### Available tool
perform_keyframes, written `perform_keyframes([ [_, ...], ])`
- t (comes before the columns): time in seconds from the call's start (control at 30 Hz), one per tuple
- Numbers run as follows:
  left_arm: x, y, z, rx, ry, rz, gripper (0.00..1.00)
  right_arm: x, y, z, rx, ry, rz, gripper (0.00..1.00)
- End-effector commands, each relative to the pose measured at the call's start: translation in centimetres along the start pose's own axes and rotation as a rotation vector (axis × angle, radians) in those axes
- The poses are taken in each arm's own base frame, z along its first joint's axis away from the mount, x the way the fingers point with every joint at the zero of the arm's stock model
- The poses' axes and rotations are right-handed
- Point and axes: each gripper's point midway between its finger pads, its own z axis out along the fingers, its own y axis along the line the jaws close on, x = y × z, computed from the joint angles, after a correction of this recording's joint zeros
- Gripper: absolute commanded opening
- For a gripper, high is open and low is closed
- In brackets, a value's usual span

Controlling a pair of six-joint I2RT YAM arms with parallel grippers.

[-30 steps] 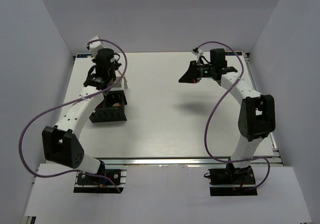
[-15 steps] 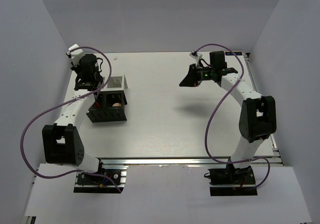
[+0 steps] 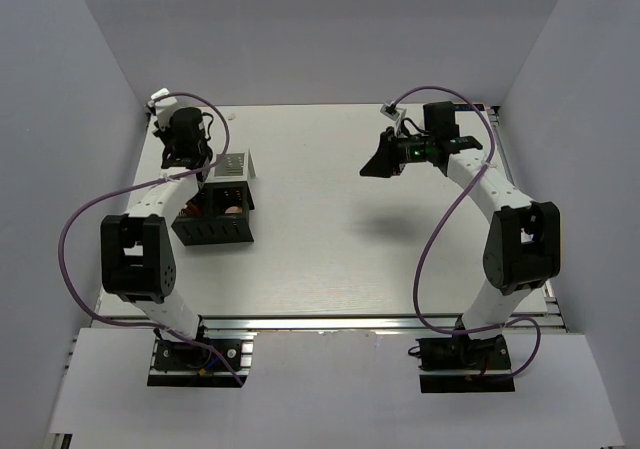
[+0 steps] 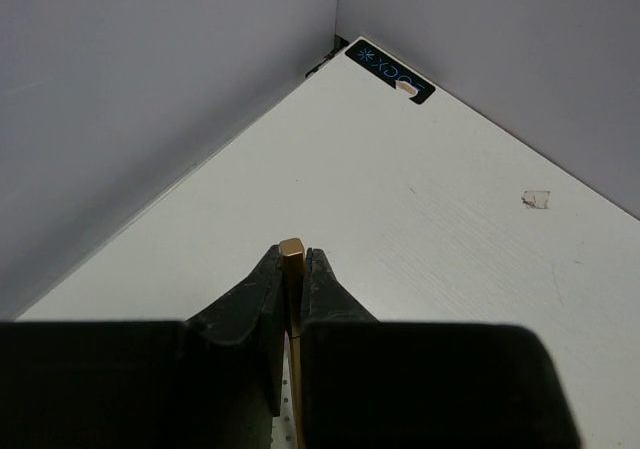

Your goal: Organize the makeup

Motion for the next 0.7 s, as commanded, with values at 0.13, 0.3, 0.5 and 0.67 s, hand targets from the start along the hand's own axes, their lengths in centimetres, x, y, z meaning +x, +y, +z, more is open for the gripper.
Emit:
perform_keyframes([
  [0.13, -1.0, -0.8, -0.5, 0.059, -0.011, -0.075, 0.12, -1.5, -0.1, -1.6, 0.086, -0.017, -0.121, 0.58],
  [0.3, 0.0, -0.5, -1.6, 0.092, 0.016, -0.082, 0.72, -5.0, -3.7, -3.5, 0.304, -0.071, -0.161, 0.71],
  [0.5, -1.9, 0.4, -3.6, 0.129, 0.003, -0.109, 0.86, -8.1, -7.1, -5.9, 0.501, -0.147, -0.152, 0.71],
  [0.67, -5.1, 0.4, -6.9, 0.237, -0.004, -0.180, 0.78, -11.2, -10.0, -10.9, 0.739, -0.306, -0.120, 0.76],
])
